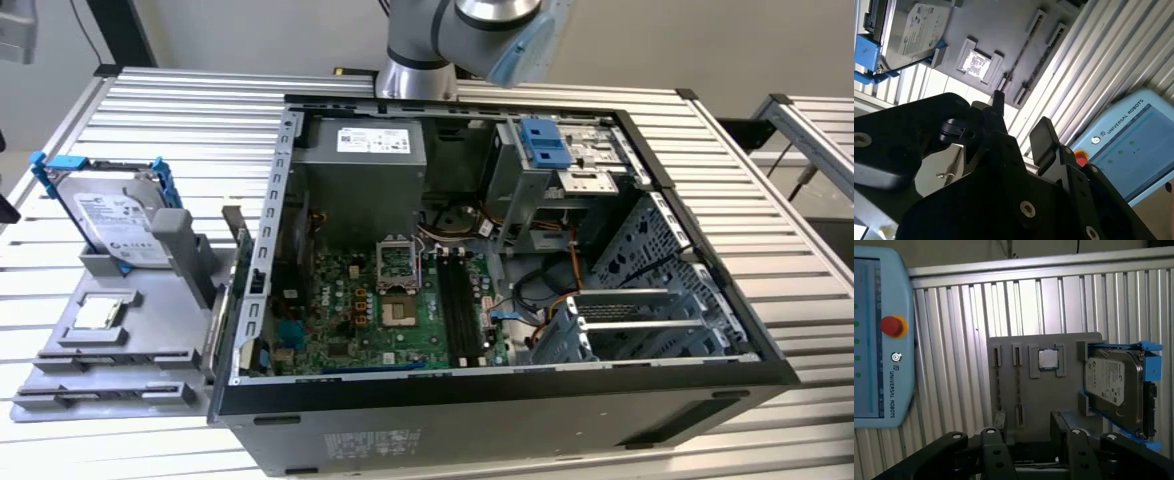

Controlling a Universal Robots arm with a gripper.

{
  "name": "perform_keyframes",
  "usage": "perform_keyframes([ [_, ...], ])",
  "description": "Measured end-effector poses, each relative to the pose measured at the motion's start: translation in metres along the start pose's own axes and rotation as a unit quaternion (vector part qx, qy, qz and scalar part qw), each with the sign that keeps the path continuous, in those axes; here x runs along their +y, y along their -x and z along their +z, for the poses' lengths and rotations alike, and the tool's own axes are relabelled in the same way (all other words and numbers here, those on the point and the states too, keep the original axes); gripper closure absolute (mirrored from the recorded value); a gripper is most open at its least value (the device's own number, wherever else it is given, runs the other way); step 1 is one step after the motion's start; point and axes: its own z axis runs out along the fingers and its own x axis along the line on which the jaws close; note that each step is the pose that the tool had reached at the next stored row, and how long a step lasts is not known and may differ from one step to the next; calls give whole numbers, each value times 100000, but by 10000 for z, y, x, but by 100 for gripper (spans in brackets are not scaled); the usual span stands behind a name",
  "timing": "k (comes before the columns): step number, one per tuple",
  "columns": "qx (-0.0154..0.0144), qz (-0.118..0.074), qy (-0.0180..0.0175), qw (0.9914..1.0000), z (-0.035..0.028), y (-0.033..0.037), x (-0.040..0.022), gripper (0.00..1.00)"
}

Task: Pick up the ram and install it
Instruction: 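Pick up the ram and move it above insertion slot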

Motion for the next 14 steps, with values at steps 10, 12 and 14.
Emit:
perform_keyframes([
  [10,-9,-4966,-310,99876,168,-8,32,0],
  [12,-3,-4182,-345,99912,204,-9,34,0],
  [14,-1,-2518,-400,99967,243,-10,35,0],
])
